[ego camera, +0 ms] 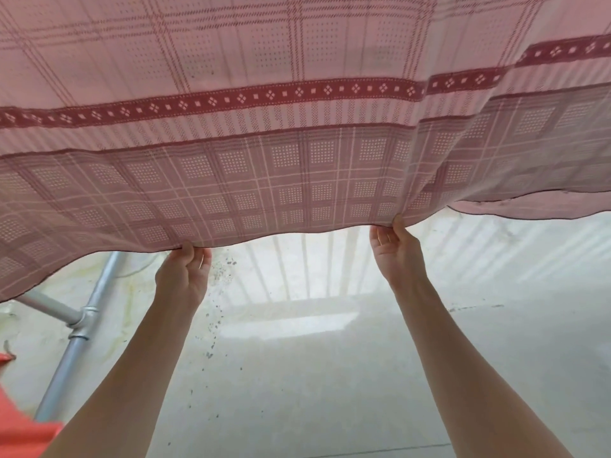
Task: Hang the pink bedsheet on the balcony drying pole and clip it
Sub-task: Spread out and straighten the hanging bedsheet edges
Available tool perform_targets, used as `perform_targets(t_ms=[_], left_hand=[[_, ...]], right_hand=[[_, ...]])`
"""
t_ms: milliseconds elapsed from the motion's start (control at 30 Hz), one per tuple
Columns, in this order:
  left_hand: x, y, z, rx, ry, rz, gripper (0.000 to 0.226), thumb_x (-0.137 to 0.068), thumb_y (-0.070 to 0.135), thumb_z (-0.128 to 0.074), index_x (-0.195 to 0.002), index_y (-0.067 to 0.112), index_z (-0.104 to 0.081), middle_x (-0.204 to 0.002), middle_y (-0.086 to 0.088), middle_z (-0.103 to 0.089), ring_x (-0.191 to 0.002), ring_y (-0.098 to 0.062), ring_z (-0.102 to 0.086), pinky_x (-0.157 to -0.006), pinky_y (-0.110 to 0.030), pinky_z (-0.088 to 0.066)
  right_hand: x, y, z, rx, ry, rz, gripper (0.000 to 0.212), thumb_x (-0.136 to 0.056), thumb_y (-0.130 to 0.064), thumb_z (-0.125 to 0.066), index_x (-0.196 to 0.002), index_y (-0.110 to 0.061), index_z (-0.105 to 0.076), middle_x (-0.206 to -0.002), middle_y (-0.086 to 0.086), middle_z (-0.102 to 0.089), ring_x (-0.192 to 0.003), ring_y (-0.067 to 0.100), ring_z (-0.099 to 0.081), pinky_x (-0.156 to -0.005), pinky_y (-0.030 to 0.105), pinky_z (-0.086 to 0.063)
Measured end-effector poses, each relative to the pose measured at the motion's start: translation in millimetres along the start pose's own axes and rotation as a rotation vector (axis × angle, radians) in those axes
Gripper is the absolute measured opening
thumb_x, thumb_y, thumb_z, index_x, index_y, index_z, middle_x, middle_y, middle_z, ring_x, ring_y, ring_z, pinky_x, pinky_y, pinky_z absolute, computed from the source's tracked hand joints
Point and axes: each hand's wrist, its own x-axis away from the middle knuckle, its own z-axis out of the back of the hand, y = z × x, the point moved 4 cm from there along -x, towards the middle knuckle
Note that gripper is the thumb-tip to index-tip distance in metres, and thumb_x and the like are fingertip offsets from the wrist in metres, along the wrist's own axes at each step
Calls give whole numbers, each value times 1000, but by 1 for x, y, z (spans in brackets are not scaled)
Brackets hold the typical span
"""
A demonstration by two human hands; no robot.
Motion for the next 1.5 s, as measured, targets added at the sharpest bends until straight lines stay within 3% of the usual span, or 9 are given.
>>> perform_targets(t_ms=[167, 233, 333, 600, 767, 933, 1100, 1300, 1500], left_hand=[[5, -4, -8, 178, 8, 14, 20, -95, 1, -42, -84, 11, -54, -67, 7, -62, -66, -4, -53, -90, -22, -46], [10, -14, -14, 225, -49, 57, 7, -94, 15, -51, -97, 12, -57, -89, 7, -67, -85, -4, -61, -91, -25, -47], [27, -48, -36, 126, -208, 154, 24, -90, 31, -55, -110, 18, -51, -116, 4, -57, -111, -11, -53, -95, -33, -42], [81, -148, -115, -29, -487, 336, 24, -93, 22, -49, -116, 17, -57, -125, -1, -60, -114, -15, -57, -95, -37, -45], [90, -159, -123, -51, -446, 289, 14, -93, 14, -49, -96, 14, -63, -98, 0, -72, -97, -15, -68, -85, -33, -50], [80, -146, -113, -50, -340, 236, 12, -94, 10, -49, -91, 11, -60, -81, 0, -74, -82, -12, -71, -76, -30, -53], [69, -134, -108, -56, -275, 197, 16, -94, 7, -48, -83, 12, -58, -68, 3, -71, -71, -10, -70, -73, -31, -52], [61, -127, -105, -81, -261, 169, 17, -94, 6, -47, -83, 13, -58, -68, 4, -71, -71, -8, -70, -72, -29, -52], [63, -135, -106, -134, -269, 164, 14, -94, 8, -48, -86, 12, -58, -69, 4, -72, -74, -8, -69, -72, -28, -52]], right_hand=[[10, 4, -5, -25, 91, 38, 7, -89, -2, -56, -92, -3, -62, -72, 3, -72, -66, 11, -70, -63, 23, -57], [16, 2, -3, -22, 87, 42, 9, -88, -2, -57, -94, -4, -63, -81, 3, -72, -74, 11, -69, -67, 22, -57], [21, -6, 0, -3, 54, 40, 11, -89, -2, -56, -95, -4, -64, -83, 3, -73, -76, 12, -70, -69, 23, -57], [32, -11, 9, 85, 9, -30, 12, -89, 0, -53, -92, -5, -64, -80, 4, -70, -79, 14, -68, -75, 26, -55], [35, -24, 15, 54, -32, -90, 11, -89, -7, -55, -89, -10, -65, -94, 4, -65, -93, 17, -64, -81, 32, -52], [21, -65, 11, 11, -65, -26, 22, -89, -36, -58, -103, -19, -62, -122, 2, -54, -117, 19, -51, -100, 40, -41], [-1, -108, 6, 20, -23, 58, 28, -91, -34, -56, -114, -17, -56, -121, 4, -53, -115, 20, -52, -87, 39, -47], [-12, -133, 14, 26, 38, 113, 15, -93, -19, -53, -104, -12, -61, -105, 6, -59, -102, 23, -60, -88, 42, -52], [-11, -134, 36, 7, 69, 148, 16, -98, -17, -45, -99, -11, -60, -101, 3, -58, -91, 18, -61, -67, 33, -54]])
